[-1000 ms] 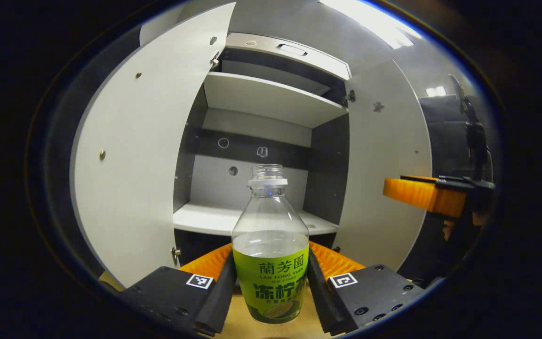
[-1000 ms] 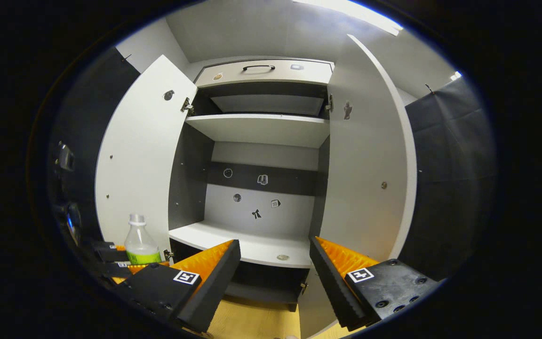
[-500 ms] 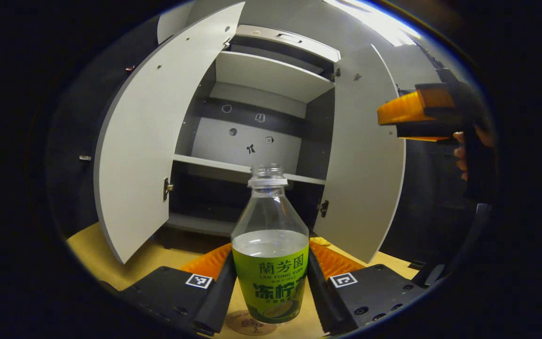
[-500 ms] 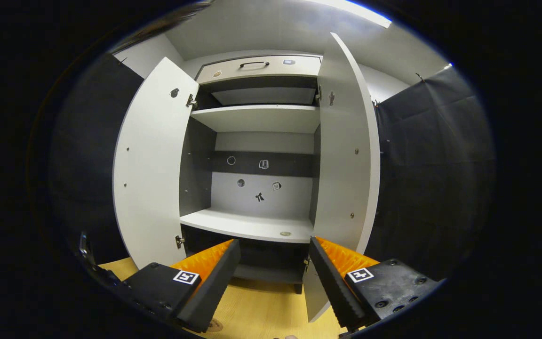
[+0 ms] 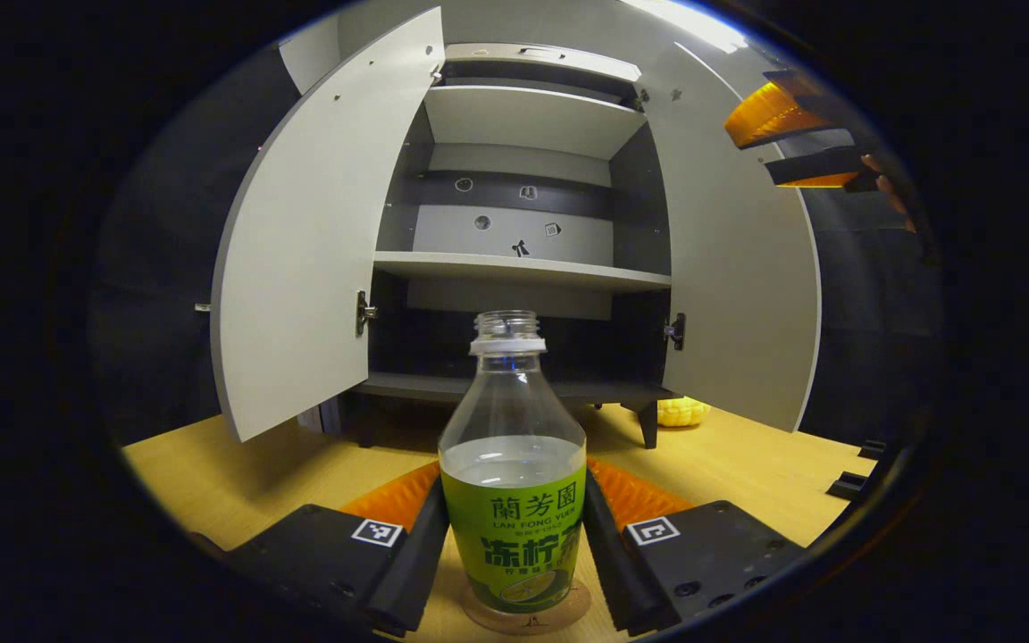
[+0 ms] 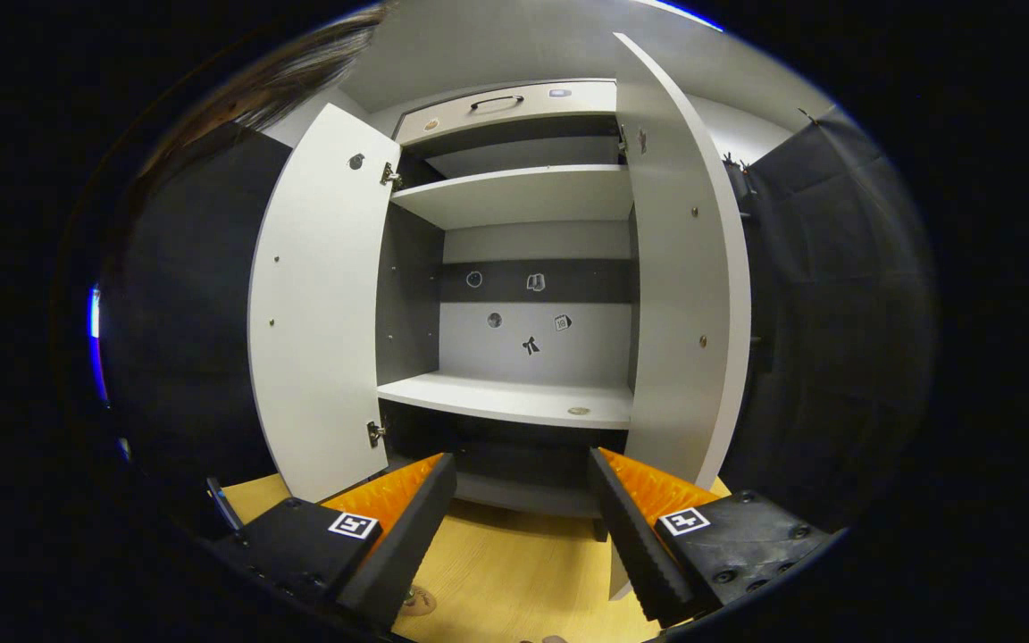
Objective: Grasp the bottle in the cabinet with the left hand and place it on the coaster, then close the right door with the right hand and the left door with the left hand.
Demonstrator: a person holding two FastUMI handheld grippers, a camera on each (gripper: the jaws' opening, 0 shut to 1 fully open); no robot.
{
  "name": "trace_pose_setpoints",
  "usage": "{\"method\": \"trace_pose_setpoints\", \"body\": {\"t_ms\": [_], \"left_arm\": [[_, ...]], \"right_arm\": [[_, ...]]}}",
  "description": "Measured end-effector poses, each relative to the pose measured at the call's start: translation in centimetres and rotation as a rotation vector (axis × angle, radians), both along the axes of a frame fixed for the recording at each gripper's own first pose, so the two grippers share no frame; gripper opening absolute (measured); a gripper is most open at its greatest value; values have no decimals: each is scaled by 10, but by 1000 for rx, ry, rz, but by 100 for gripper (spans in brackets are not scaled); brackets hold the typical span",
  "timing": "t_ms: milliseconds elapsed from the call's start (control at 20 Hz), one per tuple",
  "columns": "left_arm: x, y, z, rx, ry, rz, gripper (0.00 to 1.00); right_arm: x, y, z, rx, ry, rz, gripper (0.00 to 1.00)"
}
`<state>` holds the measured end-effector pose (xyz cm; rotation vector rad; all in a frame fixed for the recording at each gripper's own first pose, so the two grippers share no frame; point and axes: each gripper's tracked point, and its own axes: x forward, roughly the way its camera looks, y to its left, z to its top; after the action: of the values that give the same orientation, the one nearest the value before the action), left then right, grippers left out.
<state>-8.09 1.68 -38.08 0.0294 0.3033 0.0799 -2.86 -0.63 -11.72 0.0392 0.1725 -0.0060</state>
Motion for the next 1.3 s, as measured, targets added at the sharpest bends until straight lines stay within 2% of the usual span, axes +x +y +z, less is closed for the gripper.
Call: {"method": "trace_pose_setpoints", "body": {"t_ms": [150, 300, 550, 700, 750, 800, 1100, 1300], "left_arm": [[-2, -6, -9, 1, -11, -26, 77], [-6, -6, -16, -12, -17, -10, 77], [-7, -14, -19, 28, -40, -39, 79], [-15, -14, -32, -13, 2, -29, 81], [-17, -12, -31, -24, -5, -20, 90], [-17, -10, -27, -24, -13, -14, 93], [-13, -19, -10, 13, -35, -57, 95], [-25, -28, 11, 99, -12, -111, 95]], "right_arm": [[-3, -2, -15, 32, 20, -4, 98], [-9, -2, -28, 10, 47, 10, 98], [-12, 9, -40, 15, 68, 47, 98], [-13, 6, -41, 11, 68, 46, 98], [-13, 5, -41, 11, 67, 44, 98], [-13, 4, -40, 12, 65, 44, 98], [-14, 2, -43, 15, 73, 44, 98], [-19, 1, -36, 24, 81, 47, 98]]}}
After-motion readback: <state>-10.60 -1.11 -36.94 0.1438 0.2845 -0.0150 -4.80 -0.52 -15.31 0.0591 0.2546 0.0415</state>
